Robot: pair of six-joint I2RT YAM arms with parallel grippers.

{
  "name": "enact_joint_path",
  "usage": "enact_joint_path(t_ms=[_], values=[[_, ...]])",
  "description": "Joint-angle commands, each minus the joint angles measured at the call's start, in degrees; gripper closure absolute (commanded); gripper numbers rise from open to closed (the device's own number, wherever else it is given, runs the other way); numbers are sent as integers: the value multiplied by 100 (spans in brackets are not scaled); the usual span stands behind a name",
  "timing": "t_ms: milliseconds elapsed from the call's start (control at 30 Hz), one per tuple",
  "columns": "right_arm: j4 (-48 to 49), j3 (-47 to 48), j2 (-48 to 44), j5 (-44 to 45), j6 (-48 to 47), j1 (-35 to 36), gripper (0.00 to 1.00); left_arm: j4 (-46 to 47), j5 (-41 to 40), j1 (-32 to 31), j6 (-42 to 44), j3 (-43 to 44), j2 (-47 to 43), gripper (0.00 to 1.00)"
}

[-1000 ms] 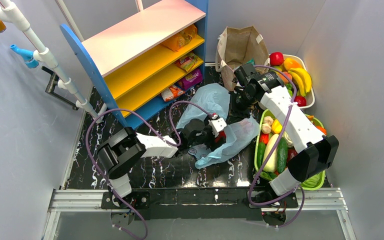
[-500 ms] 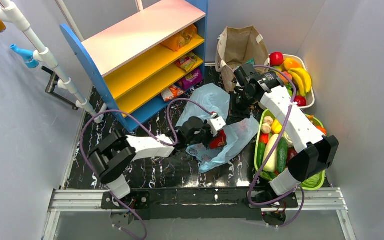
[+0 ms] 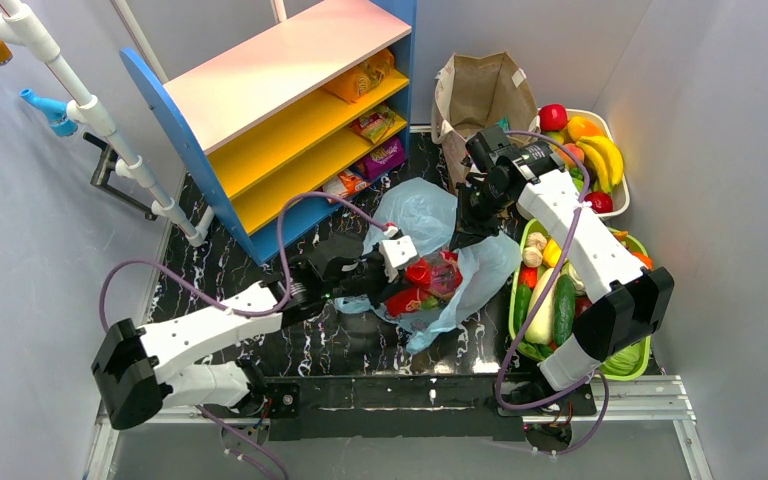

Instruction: Place the food into the grocery bag and tie it

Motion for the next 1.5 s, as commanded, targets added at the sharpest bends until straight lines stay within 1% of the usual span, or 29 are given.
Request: enact_joint_path(t_ms=[0,133,300,467,567,667,867,1000,1067,1200,1300,1400,1467], values=[[17,183,23,53,-57,3,99,-1049,164,-11,54,590,-723,100],[78,116,-61,49,-12,3,99,-1583,-483,-11,55,668,-1307,100],[181,-111,-255,17,98,7,99,-2912,-1137,-11,303,1394,-1532,100],[320,-493,-551,-30,231,5,99,-3355,-1955,-11,136,2129,-1655,100],[363,-722,-729,-36,280,4,99,-3495,-2472,-11,-42,2669,-1451,100],[389,-908,-871,-50,309,5,99,-3341,-2687,-4,-54,3078,-1162,100],[348,-1061,-1077,-63,339,8,99,-2697,-3492,1,-106,3891,-361,100],[348,-1204,-1236,-103,341,14,99,-2168,-3651,9,-191,4600,480,100],[339,-1268,-1296,-103,333,12,99,-1985,-3719,17,-162,5094,968,100],[320,-1348,-1404,-97,308,12,99,-1986,-4024,16,-251,6343,1988,100],[328,-1415,-1476,-90,267,13,99,-1904,-4059,17,-268,7107,2647,100],[328,-1468,-1530,-80,224,15,99,-1815,-4191,30,-234,7775,3315,100],[340,-1491,-1568,-53,197,6,99,-1567,-4379,56,-223,8123,3655,100]])
